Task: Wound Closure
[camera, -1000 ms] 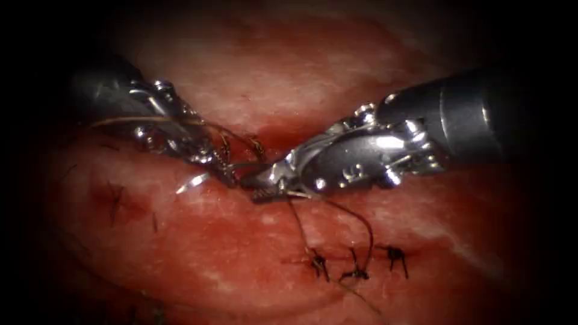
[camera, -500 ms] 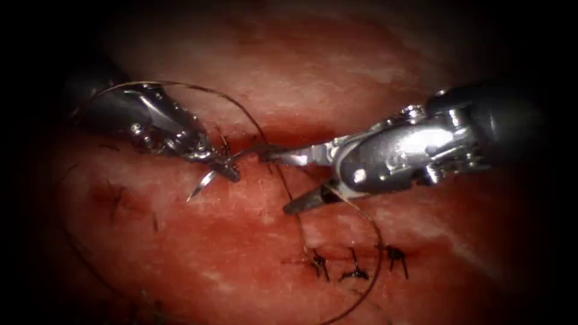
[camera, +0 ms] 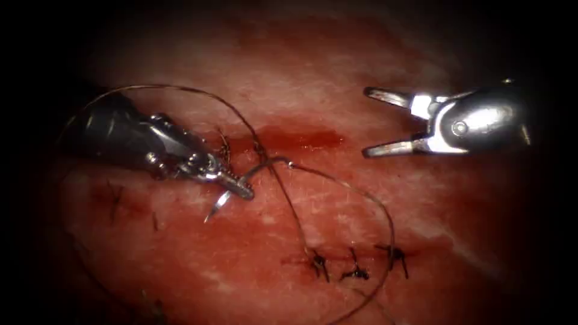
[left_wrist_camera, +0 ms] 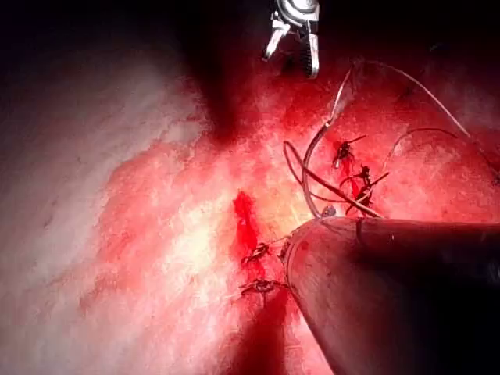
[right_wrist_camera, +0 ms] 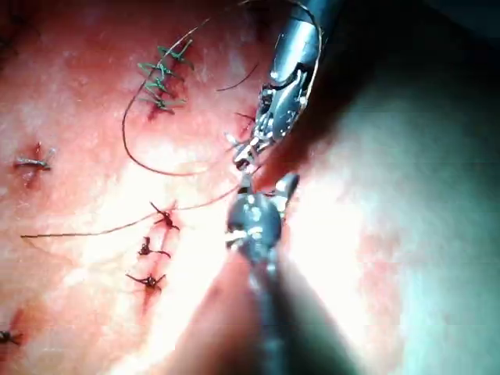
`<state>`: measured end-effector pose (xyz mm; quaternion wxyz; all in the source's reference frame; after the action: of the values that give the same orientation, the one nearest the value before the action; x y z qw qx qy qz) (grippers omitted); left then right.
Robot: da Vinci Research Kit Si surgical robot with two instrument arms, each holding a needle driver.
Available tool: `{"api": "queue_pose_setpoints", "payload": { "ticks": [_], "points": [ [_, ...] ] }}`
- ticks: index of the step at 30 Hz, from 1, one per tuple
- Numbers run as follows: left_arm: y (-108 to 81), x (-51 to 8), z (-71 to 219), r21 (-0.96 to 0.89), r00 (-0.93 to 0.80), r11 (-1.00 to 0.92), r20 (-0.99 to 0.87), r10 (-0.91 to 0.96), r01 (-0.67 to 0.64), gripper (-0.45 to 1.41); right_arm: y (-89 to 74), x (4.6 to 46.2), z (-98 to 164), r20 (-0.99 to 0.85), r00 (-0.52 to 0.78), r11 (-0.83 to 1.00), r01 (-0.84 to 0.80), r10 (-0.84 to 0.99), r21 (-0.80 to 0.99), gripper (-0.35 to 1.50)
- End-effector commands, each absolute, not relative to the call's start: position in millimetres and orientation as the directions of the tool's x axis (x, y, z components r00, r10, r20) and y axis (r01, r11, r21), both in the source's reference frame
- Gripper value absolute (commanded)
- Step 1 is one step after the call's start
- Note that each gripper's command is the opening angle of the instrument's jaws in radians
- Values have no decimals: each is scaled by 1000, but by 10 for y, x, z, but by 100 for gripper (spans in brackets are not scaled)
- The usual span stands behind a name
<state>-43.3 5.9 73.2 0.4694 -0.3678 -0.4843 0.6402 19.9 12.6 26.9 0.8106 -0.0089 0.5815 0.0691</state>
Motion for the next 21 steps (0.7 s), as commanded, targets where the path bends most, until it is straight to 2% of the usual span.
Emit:
{"api": "queue_pose_setpoints", "payload": {
  "ticks": [1, 5, 9, 15, 21],
  "points": [
    [58, -438, 734, -971, -263, -84, -23, 964, -222, -45, 113, 197, 286, -935, 313, 980, -157, 168, 124, 133],
    [70, -446, 725, -991, -159, -40, -20, 987, -127, -45, 101, 198, 310, -898, 241, 922, -214, 369, 321, 120],
    [77, -458, 716, -999, -55, -1, 1, 998, -33, -45, 95, 215, 329, -832, 141, 829, -276, 536, 487, 98],
    [81, -472, 715, -999, 37, 41, 42, 998, 26, -45, 91, 238, 328, -731, 19, 704, -288, 683, 650, 94],
    [84, -474, 724, -999, 89, 43, 44, 995, 9, -45, 81, 261, 316, -642, -10, 622, -237, 767, 747, 98]
  ]
}}
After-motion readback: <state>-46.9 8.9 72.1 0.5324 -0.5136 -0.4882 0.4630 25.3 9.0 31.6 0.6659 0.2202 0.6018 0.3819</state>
